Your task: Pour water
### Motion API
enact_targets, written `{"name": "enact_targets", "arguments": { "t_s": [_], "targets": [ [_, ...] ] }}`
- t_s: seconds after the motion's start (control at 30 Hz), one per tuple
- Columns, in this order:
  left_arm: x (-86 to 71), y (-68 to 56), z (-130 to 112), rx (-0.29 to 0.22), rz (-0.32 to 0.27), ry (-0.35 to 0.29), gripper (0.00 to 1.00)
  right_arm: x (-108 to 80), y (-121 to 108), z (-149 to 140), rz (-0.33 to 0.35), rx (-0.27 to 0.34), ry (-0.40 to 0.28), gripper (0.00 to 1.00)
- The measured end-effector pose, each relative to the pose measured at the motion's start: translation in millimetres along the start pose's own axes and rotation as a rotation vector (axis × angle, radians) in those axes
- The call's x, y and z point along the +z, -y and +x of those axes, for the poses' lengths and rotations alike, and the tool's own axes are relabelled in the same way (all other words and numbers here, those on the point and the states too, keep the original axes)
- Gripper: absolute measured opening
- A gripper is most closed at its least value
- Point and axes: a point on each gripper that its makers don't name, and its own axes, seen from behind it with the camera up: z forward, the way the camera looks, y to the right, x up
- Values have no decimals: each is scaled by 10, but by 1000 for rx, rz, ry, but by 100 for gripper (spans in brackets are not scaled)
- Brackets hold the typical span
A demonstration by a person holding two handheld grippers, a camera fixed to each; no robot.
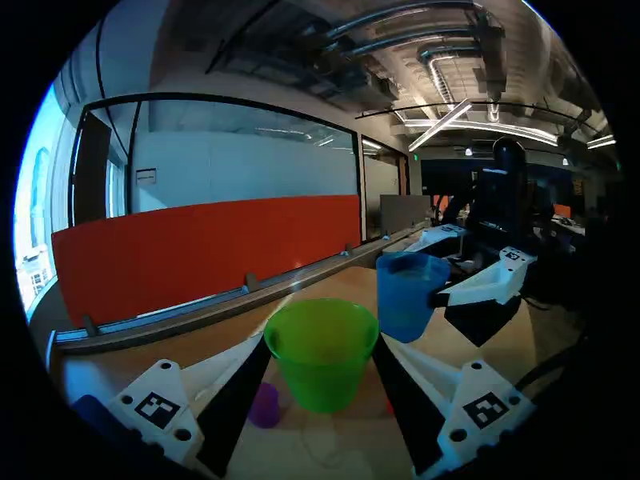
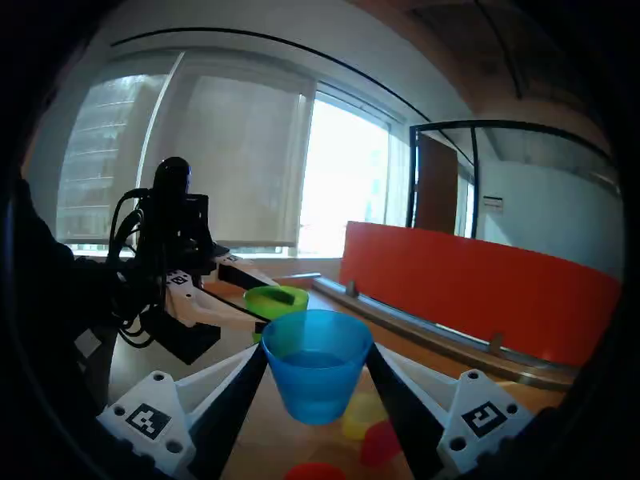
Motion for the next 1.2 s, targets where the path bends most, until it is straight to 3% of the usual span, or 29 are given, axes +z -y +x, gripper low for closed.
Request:
{"name": "enact_targets", "arguments": {
  "t_s": [0.77,1.2],
  "targets": [
    [27,-120,-431,-33,-35,73,87,12,-123,114,7,-133,41,91],
    [91,-237,-677,-22,-59,107,87,48,-182,159,12,-205,61,91]
  ]
}}
